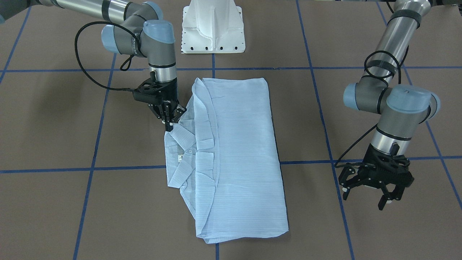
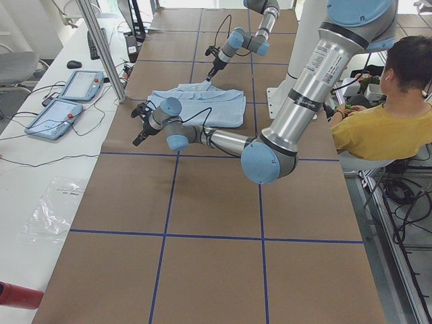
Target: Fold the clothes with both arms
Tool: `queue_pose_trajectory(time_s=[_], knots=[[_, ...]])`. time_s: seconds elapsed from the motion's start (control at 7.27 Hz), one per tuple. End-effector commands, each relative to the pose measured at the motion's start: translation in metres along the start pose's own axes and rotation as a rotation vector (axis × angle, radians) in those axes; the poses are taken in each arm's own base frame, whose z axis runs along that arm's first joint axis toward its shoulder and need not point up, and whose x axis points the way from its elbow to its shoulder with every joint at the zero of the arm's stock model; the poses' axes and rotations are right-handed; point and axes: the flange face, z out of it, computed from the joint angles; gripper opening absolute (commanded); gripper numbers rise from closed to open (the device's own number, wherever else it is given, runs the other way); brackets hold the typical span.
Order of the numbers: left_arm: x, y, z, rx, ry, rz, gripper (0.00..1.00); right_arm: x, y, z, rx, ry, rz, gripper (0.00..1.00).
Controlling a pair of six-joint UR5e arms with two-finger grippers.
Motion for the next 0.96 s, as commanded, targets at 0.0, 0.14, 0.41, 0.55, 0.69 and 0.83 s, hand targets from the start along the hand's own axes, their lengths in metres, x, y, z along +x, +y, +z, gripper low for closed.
queue_pose_trajectory(time_s=[0.0,0.14,0.41,0.55,0.69,0.83], knots=[[0.003,0.003,0.000,-0.023,0.035,0.000,1.00,-0.006,-0.030,-0.006,-0.045,-0.004,-0.075,1.00],[0.002,0.004,0.000,-0.025,0.034,0.003,1.00,-0.009,-0.046,-0.009,-0.124,-0.013,-0.155,1.00],[0.002,0.005,0.000,-0.029,0.035,0.010,1.00,-0.065,-0.029,-0.040,-0.165,0.002,-0.269,1.00],[0.001,0.004,0.000,-0.028,0.034,0.010,1.00,-0.084,-0.005,-0.054,-0.213,0.030,-0.377,1.00],[0.001,0.004,0.000,-0.028,0.034,0.010,1.00,-0.088,0.029,-0.060,-0.270,0.065,-0.456,0.97],[-0.002,0.009,0.001,-0.033,0.030,0.008,1.00,-0.092,0.058,-0.068,-0.309,0.110,-0.553,0.89]])
